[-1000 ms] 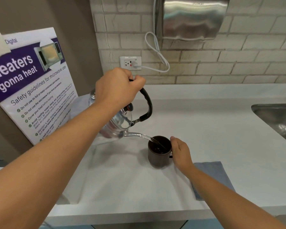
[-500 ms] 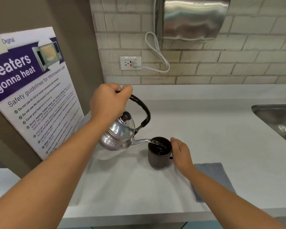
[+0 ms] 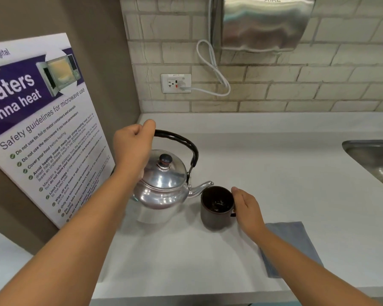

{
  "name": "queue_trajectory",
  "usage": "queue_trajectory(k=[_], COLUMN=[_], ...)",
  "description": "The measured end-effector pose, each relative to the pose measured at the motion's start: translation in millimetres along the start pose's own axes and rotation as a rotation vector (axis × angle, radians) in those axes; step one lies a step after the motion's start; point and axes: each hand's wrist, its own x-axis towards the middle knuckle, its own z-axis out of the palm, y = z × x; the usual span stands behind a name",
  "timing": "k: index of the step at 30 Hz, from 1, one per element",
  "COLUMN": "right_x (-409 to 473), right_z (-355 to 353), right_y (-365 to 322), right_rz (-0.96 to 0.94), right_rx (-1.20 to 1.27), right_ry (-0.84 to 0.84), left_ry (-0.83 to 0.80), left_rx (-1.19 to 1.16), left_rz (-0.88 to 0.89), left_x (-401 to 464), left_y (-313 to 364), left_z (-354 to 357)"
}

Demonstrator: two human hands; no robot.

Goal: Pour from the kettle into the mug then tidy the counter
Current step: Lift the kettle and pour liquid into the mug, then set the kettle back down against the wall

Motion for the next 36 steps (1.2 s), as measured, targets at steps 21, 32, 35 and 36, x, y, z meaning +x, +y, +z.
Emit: queue_trajectory(k=[21, 32, 35, 36], right_x=[142.1, 184.0, 188.6, 190.0], right_z=[42.9, 100.9, 107.7, 109.6], right_y=[-143.4, -89.6, -83.4, -80.9], right_rz=[-0.408, -0.522, -0.534, -0.537], right_rx=[-0.099, -0.197, -0.232, -0.257], right_ry=[-0.05, -0.13, -0.161, -0.177], left_ry=[0.063, 0.091, 0.1, 0.103], left_rx=[-0.255, -0.222, -0.206, -0.198], left_rz=[-0.235, -0.32, -0.297, -0.267], left_x=[84.9, 105.0, 108.4, 108.8], left_y=[-70.3, -112.7, -118.7, -120.4], left_z=[63.7, 82.7, 83.7, 84.4])
